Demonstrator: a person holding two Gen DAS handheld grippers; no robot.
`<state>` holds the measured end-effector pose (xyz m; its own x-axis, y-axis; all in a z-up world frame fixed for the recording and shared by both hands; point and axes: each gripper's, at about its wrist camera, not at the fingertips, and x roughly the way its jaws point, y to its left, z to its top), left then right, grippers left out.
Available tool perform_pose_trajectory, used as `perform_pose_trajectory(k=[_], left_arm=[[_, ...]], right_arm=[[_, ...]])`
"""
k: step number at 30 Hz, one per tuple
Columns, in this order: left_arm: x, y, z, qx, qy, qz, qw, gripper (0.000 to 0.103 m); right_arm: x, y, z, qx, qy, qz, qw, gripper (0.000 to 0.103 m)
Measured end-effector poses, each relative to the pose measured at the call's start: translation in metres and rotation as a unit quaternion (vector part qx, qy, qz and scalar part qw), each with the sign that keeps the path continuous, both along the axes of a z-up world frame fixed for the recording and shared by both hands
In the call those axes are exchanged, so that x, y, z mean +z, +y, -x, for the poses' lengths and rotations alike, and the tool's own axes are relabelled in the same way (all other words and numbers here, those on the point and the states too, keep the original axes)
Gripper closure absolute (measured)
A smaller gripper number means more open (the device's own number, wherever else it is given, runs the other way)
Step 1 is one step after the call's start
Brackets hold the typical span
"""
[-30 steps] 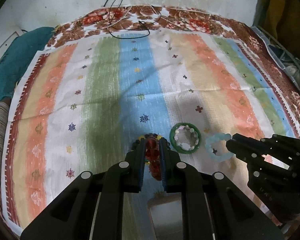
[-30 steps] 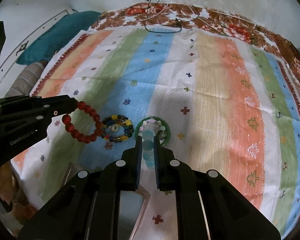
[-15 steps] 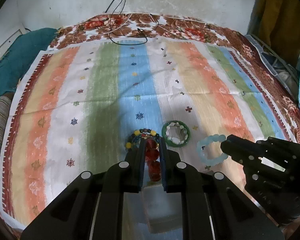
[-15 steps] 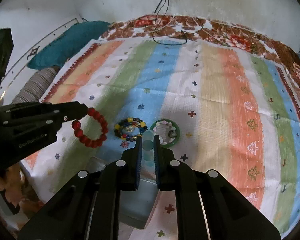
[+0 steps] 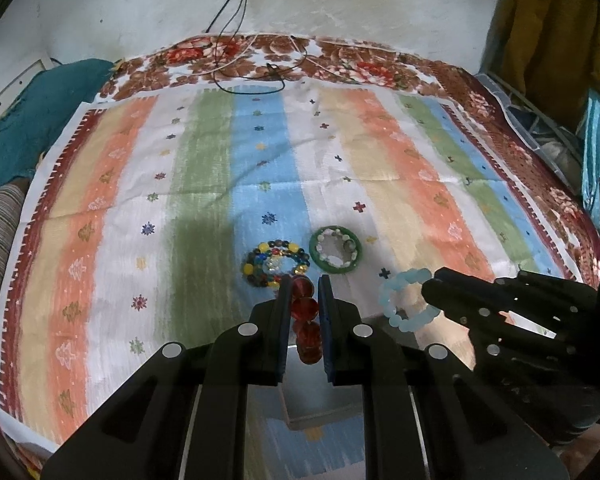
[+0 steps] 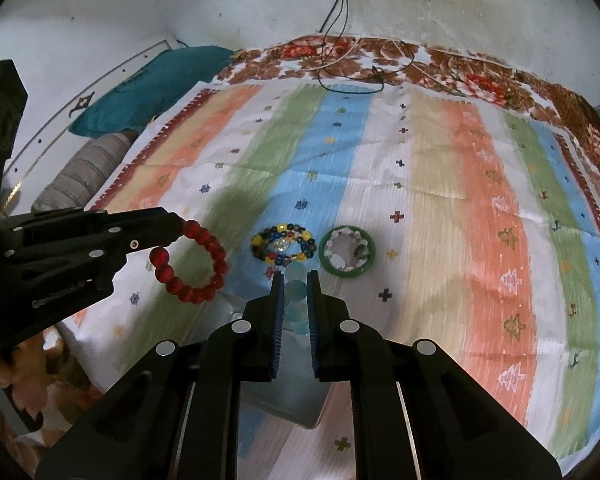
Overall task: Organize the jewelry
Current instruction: 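Carry both bracelets into the silver tin and open both tools, then move the right tool over the green jade bangle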
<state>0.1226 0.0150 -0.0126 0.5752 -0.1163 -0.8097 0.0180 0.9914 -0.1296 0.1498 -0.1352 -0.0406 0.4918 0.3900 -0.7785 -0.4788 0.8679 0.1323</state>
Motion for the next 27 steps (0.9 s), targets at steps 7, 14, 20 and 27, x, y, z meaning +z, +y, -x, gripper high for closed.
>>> perform_pose_trajectory(k=[7, 14, 20, 27], left_arm=[[-0.002, -0.007, 0.014, -0.009, 0.002, 0.004, 0.9999, 0.090], [-0.009, -0.007, 0.018, -0.010, 0.019, 0.013, 0.9997, 0.090], [-0.007, 0.006, 0.014, 0.021, 0.015, 0.013, 0.9996, 0.070], [-0.020, 0.022, -0.008, 0.048, 0.047, 0.022, 0.9975, 0.058]], right_arm=[[-0.005, -0.002, 0.011, 0.002, 0.009, -0.004, 1.000, 0.091], [-0.008, -0.006, 0.014, -0.011, 0.017, -0.008, 1.000, 0.087], [-0.007, -0.016, 0.004, -0.039, 0.011, -0.003, 0.999, 0.058], [-0.016, -0.018, -0.016, -0.055, 0.029, -0.001, 0.998, 0.050]])
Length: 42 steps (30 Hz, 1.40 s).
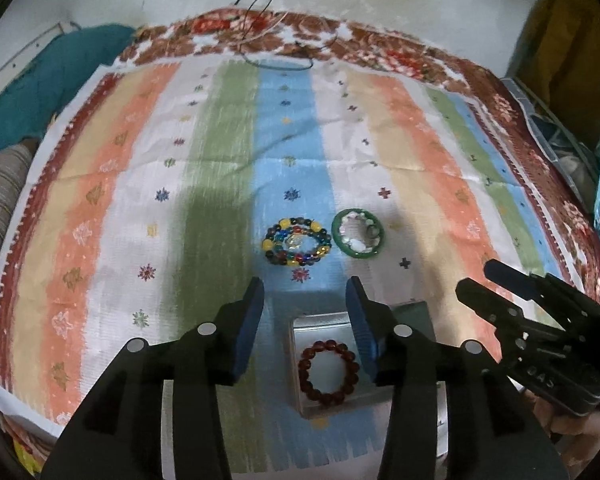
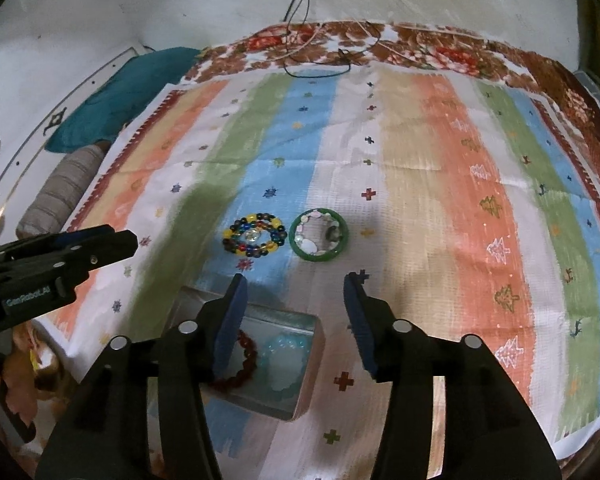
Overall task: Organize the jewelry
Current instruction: 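Move the right tool over the green jade bangle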
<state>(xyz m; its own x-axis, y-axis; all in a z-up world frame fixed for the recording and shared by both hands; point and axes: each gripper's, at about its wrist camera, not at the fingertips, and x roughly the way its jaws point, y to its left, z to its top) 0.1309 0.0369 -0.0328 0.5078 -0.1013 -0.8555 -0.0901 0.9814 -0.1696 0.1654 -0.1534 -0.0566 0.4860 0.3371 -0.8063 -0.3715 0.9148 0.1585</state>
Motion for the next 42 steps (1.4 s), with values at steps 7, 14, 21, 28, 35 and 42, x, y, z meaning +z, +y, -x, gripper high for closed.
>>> perform_pose_trajectory(k=[7, 14, 21, 28, 35, 42], left_arm=[[-0.019, 0.004, -0.022, 0.004, 0.034, 0.002, 0.9994, 0.052], [-0.035, 0.008, -0.037, 0.003, 0.060, 0.004, 0.9982, 0.050], [-0.046, 0.003, -0.054, -0.005, 0.072, -0.007, 0.9974, 0.050], [-0.054, 0.004, -0.065, -0.008, 0.080, -0.017, 0.9966, 0.050], [-0.061, 0.003, -0.074, -0.009, 0.087, -0.024, 0.9958, 0.050], [-0.070, 0.007, -0.084, -0.008, 0.096, -0.038, 0.9946, 0.050]], right_arm=[[-0.006, 0.005, -0.014, 0.000, 0.009, 0.007, 1.000, 0.043], [-0.014, 0.009, -0.031, -0.003, 0.014, 0.022, 1.000, 0.040], [-0.029, 0.009, -0.050, -0.009, 0.032, 0.035, 0.999, 0.039], [-0.035, 0.012, -0.062, -0.010, 0.039, 0.039, 0.998, 0.039], [-0.044, 0.017, -0.073, -0.012, 0.050, 0.043, 0.998, 0.039], [-0.053, 0.019, -0.084, -0.016, 0.058, 0.054, 0.997, 0.039]])
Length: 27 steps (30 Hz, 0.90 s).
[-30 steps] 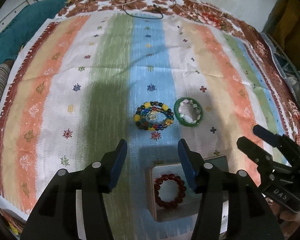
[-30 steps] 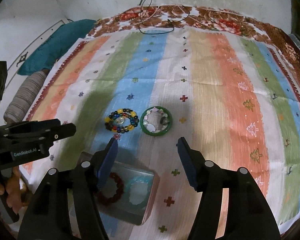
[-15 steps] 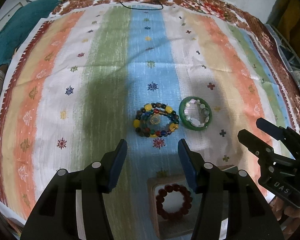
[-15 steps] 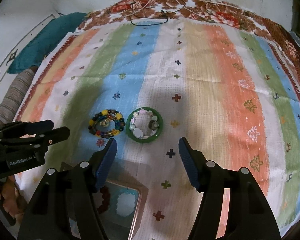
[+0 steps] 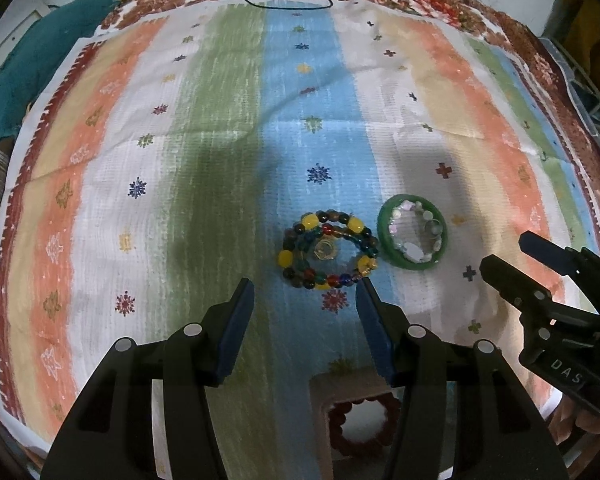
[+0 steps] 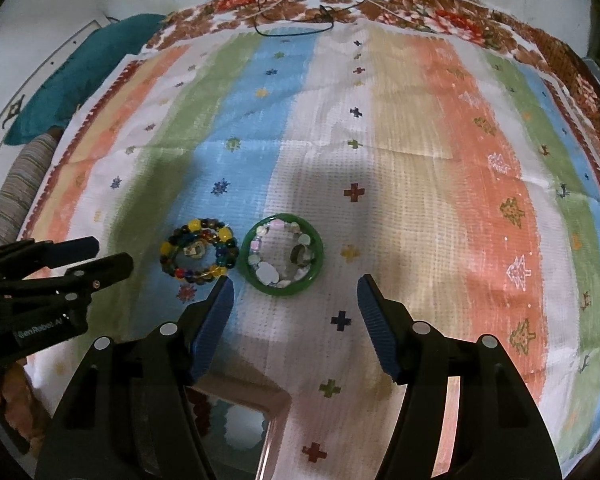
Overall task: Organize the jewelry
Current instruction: 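Move the right tool over the green jade bangle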
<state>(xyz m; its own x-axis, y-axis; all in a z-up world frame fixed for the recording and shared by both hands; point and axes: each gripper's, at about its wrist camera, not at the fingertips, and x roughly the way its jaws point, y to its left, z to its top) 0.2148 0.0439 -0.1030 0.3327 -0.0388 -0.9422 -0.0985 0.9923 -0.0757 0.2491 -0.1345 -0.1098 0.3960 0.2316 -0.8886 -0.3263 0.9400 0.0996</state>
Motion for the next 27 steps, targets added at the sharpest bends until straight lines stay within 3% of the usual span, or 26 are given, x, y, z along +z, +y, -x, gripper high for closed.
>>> perform_pose_trajectory(k=[27], left_arm=[[-0.034, 0.020, -0.032, 0.011, 0.034, -0.027, 0.9990, 0.049]], right_arm=[[-0.049, -0.008, -0.048, -0.039, 0.042, 0.052, 0.997, 0.039]])
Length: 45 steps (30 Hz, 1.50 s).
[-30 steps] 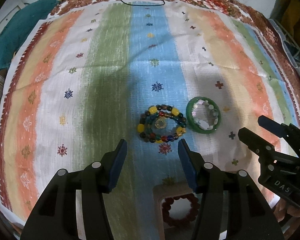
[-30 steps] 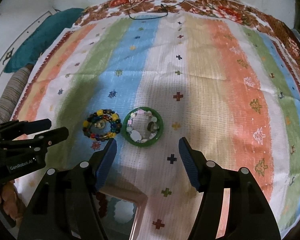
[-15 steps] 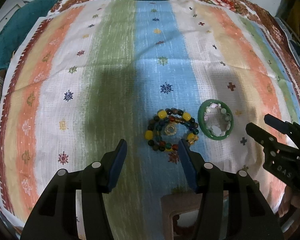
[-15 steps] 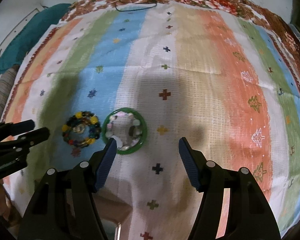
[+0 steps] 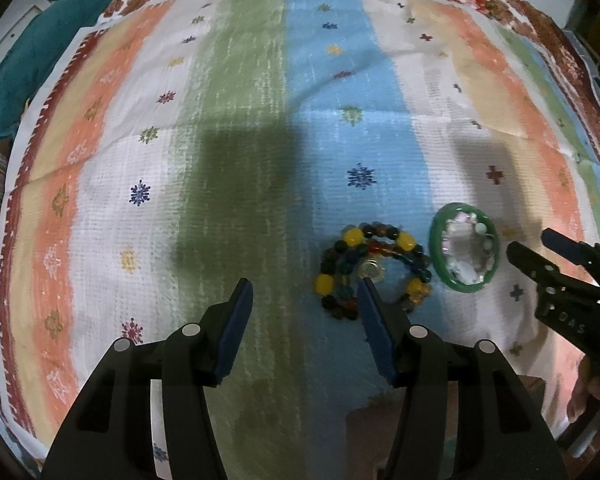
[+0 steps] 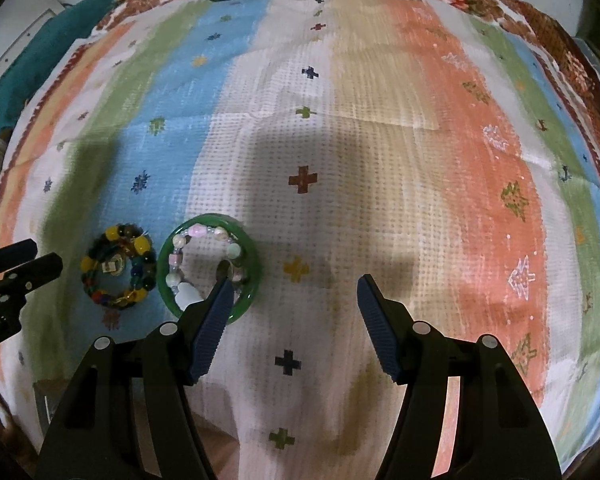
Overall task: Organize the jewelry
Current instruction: 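Move the right tool over the green jade bangle, then grasp the green bangle rim with the right tool while the left grasps the yellow-black bracelet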
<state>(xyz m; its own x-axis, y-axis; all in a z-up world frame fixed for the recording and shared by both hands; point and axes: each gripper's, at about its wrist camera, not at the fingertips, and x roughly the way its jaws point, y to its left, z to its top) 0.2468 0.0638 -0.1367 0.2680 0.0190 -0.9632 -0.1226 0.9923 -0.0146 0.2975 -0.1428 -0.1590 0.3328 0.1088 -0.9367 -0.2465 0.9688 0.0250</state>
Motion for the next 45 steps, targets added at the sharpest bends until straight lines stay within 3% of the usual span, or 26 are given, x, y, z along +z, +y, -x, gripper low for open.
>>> perform_pose_trajectory(k=[11, 26, 31, 33, 34, 36, 38, 39, 41, 45], left_arm=[[-0.026, 0.007, -0.009, -0.003, 0.027, -0.026, 0.9993, 0.049], [-0.041, 0.007, -0.015, -0.027, 0.034, -0.027, 0.9987, 0.042], [-0.044, 0.006, -0.016, -0.033, 0.032, -0.029, 0.9985, 0.047], [-0.045, 0.004, -0.016, -0.036, 0.029, -0.031, 0.9985, 0.057], [-0.045, 0.002, -0.016, -0.037, 0.028, -0.031, 0.9984, 0.060], [-0.044, -0.001, -0.016, -0.041, 0.025, -0.034, 0.9983, 0.076], [-0.043, -0.010, -0.019, -0.041, 0.024, -0.043, 0.9979, 0.085], [-0.043, -0.009, -0.019, -0.039, 0.024, -0.043, 0.9980, 0.090], [-0.041, -0.005, -0.020, -0.034, 0.024, -0.036, 0.9985, 0.092], [-0.033, -0.001, -0.021, -0.030, 0.018, -0.019, 0.9992, 0.092]], right_arm=[[-0.014, 0.004, -0.011, -0.002, 0.011, 0.015, 1.000, 0.039], [-0.026, 0.011, -0.020, 0.008, 0.003, 0.036, 0.999, 0.037], [-0.026, 0.013, -0.020, 0.011, -0.003, 0.038, 0.999, 0.037], [-0.026, 0.013, -0.019, 0.014, -0.005, 0.040, 0.999, 0.038], [-0.026, 0.013, -0.018, 0.017, -0.007, 0.039, 0.999, 0.041], [-0.024, 0.015, -0.016, 0.026, -0.013, 0.043, 0.999, 0.053], [-0.022, 0.018, -0.014, 0.035, -0.021, 0.050, 0.998, 0.072], [-0.021, 0.019, -0.013, 0.037, -0.023, 0.051, 0.998, 0.076], [-0.020, 0.018, -0.014, 0.039, -0.023, 0.047, 0.998, 0.093], [-0.018, 0.015, -0.014, 0.039, -0.018, 0.029, 0.999, 0.095]])
